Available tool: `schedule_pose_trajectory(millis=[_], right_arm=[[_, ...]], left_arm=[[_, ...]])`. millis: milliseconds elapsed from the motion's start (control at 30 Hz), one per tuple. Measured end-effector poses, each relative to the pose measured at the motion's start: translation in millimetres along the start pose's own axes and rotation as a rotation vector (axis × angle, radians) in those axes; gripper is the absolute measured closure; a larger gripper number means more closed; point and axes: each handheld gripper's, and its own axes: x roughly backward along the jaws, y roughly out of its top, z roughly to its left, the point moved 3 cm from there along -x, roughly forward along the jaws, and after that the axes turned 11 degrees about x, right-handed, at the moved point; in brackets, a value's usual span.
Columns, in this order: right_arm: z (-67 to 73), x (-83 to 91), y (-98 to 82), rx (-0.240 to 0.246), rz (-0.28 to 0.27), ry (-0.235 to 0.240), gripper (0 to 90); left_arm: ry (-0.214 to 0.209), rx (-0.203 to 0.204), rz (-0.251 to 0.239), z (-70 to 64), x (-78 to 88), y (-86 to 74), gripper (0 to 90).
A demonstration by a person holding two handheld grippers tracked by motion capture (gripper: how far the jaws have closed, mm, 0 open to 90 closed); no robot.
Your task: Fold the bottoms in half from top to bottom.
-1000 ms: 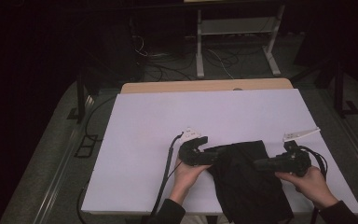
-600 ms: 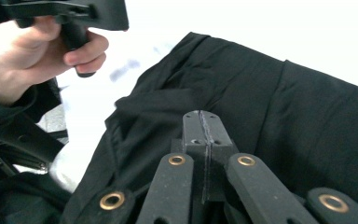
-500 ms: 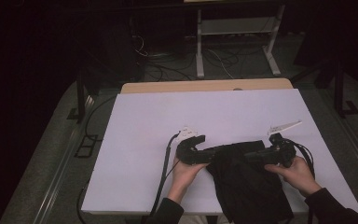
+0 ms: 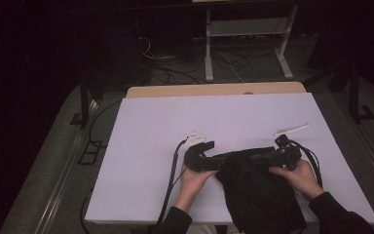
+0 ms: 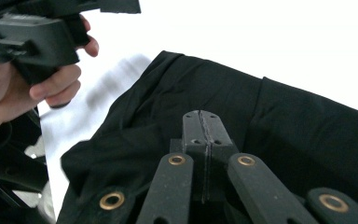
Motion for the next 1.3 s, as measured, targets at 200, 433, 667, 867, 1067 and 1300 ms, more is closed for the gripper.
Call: schedule_pose_trajectory(millis=[200, 433, 667, 867, 1067, 1300], right_arm=[[-3.2, -8.4, -0.2, -0.050, 0.011, 0.019, 88.3], [-0.4, -17.9, -1.7, -0.076, 0.044, 0.023, 88.3], [7.0, -23.3, -4.2, -0.083, 0.085, 0.047, 88.3], [13.9, -21.2, -8.4, -0.085, 0.092, 0.082, 88.3], [27.6, -18.0, -14.0, -0.061, 0.105, 0.132, 88.3], [46.7, -18.1, -24.5, -0.016, 0.156, 0.184, 88.3]], left_arm=[[-0.004, -0.001, 0.003, 0.1, -1.0, -0.7, 13.1], [-0.002, 0.000, 0.003, 0.3, -1.1, -1.2, 13.1], [0.002, 0.002, -0.004, 0.1, -1.8, -1.2, 13.1], [0.009, 0.004, 0.001, 2.0, -1.8, -1.4, 13.1], [0.014, 0.008, 0.005, 4.2, -2.3, -3.9, 13.1], [0.018, 0.016, 0.005, 5.9, -2.2, -4.6, 13.1]])
